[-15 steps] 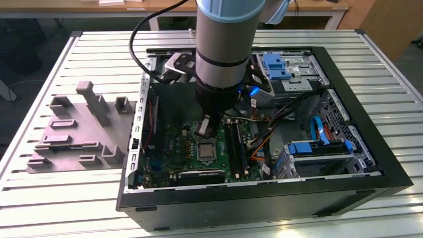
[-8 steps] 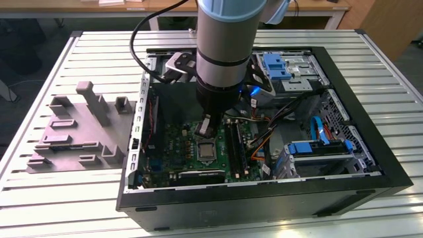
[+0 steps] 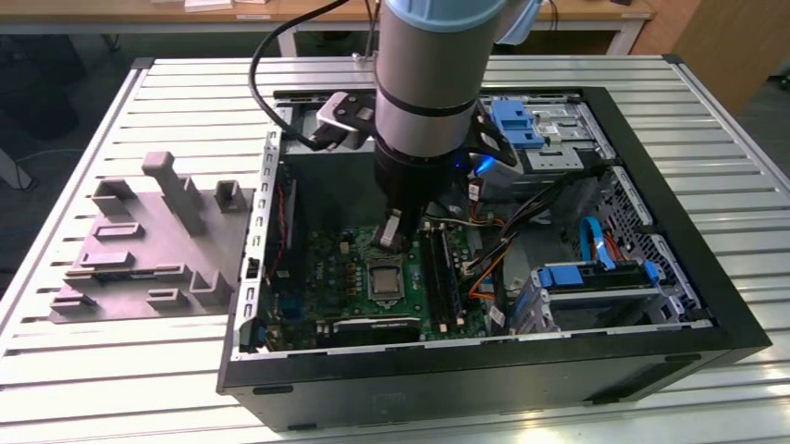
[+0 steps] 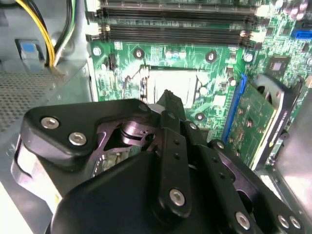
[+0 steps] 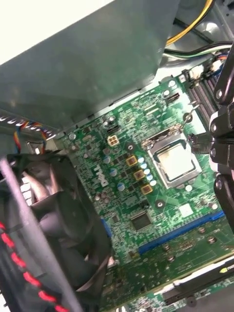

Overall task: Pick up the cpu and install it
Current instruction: 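Install the first cpu locking lever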

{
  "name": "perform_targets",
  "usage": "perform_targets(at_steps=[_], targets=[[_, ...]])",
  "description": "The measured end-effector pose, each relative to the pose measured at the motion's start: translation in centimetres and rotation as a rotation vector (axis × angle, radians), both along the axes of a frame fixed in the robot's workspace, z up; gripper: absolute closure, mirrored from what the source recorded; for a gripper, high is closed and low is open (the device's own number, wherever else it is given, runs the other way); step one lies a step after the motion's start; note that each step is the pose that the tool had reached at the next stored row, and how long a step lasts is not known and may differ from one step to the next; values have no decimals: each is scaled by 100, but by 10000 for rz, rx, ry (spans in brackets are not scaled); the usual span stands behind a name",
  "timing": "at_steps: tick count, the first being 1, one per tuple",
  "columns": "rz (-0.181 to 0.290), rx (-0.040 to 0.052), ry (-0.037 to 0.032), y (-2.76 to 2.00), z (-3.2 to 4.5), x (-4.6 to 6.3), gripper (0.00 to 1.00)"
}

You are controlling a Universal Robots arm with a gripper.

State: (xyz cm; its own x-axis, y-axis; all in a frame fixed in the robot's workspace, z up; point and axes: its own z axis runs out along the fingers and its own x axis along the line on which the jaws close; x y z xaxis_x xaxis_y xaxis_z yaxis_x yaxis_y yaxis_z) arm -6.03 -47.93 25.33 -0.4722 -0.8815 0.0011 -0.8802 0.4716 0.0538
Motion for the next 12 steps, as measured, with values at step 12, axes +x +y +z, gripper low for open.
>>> perform_targets(at_steps=[12], targets=[[-1, -1, 0, 194, 0, 234, 89]])
